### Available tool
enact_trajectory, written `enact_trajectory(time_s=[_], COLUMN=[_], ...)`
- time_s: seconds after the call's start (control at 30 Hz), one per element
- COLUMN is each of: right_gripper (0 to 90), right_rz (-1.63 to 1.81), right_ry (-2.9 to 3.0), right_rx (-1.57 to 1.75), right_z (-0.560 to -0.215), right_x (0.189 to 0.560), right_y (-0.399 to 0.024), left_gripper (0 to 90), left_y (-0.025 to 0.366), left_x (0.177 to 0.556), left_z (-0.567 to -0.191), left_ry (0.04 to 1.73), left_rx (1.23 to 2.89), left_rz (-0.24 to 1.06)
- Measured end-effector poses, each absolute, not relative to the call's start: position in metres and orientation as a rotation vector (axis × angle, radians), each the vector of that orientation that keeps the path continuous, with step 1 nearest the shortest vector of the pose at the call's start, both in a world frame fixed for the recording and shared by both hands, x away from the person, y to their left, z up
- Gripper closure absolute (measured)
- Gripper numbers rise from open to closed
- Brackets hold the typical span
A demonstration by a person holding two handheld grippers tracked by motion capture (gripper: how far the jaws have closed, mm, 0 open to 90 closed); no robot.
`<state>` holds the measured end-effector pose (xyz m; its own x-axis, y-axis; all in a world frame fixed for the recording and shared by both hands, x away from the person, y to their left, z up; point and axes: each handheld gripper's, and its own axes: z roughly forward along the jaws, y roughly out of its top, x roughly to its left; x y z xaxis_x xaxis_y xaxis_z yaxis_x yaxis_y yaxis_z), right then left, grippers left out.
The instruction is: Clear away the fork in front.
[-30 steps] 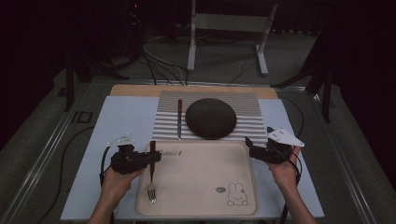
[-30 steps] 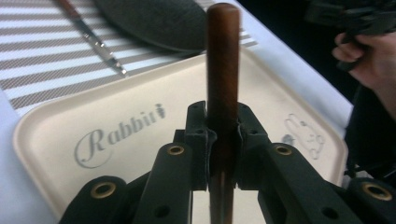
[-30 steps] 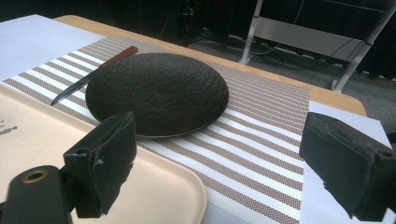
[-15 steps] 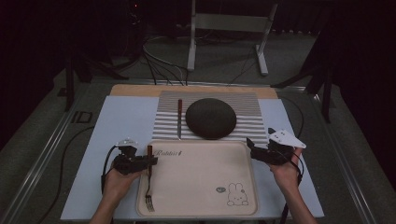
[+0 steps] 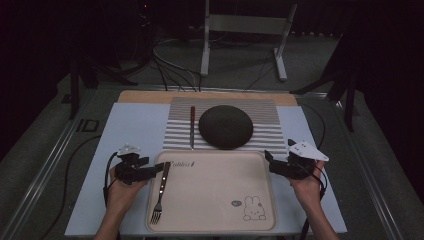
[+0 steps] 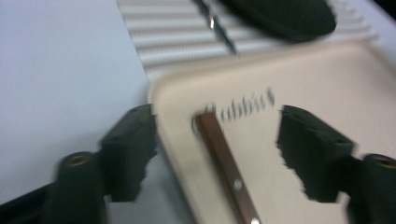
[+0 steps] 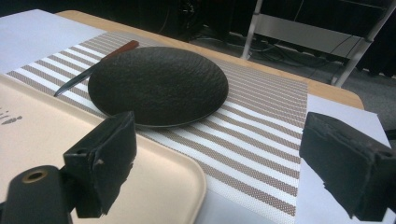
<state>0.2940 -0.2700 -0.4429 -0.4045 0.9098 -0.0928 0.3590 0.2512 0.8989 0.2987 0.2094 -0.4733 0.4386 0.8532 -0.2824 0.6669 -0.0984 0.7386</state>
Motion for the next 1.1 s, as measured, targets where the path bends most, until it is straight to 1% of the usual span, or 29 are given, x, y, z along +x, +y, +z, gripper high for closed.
enact_trajectory(time_s=[0.1, 0.17, 0.27, 0.3, 0.33, 0.37, 0.47, 0.73, 0.9, 1.1], right_gripper=[10.8, 10.8, 10.8, 10.8, 10.8, 10.8, 10.8, 10.8, 10.8, 10.8], right_rz=[1.119, 1.119, 1.122, 1.122, 1.124, 1.126, 1.131, 1.159, 1.147, 1.172], right_ry=[1.895, 1.893, 1.89, 1.89, 1.89, 1.889, 1.889, 1.868, 1.869, 1.828], right_rx=[1.151, 1.151, 1.156, 1.156, 1.157, 1.161, 1.16, 1.163, 1.196, 1.211], right_z=[-0.443, -0.443, -0.443, -0.443, -0.443, -0.443, -0.444, -0.448, -0.458, -0.461], right_x=[0.292, 0.291, 0.289, 0.289, 0.288, 0.286, 0.283, 0.272, 0.266, 0.256], right_y=[-0.27, -0.271, -0.273, -0.273, -0.273, -0.274, -0.276, -0.283, -0.292, -0.303], left_gripper=[16.5, 15.0, 9.8, 9.0, 9.0, 4.6, 0.5, 0.1, 0.2, 0.1], left_y=[0.212, 0.214, 0.217, 0.217, 0.219, 0.219, 0.219, 0.221, 0.225, 0.229], left_x=[0.296, 0.294, 0.292, 0.292, 0.29, 0.29, 0.288, 0.282, 0.28, 0.281], left_z=[-0.461, -0.453, -0.441, -0.441, -0.434, -0.432, -0.426, -0.423, -0.424, -0.427], left_ry=[1.26, 1.228, 1.191, 1.191, 1.154, 1.139, 1.088, 1.001, 0.994, 0.996], left_rx=[1.784, 1.751, 1.714, 1.714, 1.703, 1.7, 1.695, 1.67, 1.655, 1.649], left_rz=[0.356, 0.405, 0.468, 0.468, 0.499, 0.514, 0.551, 0.63, 0.646, 0.656])
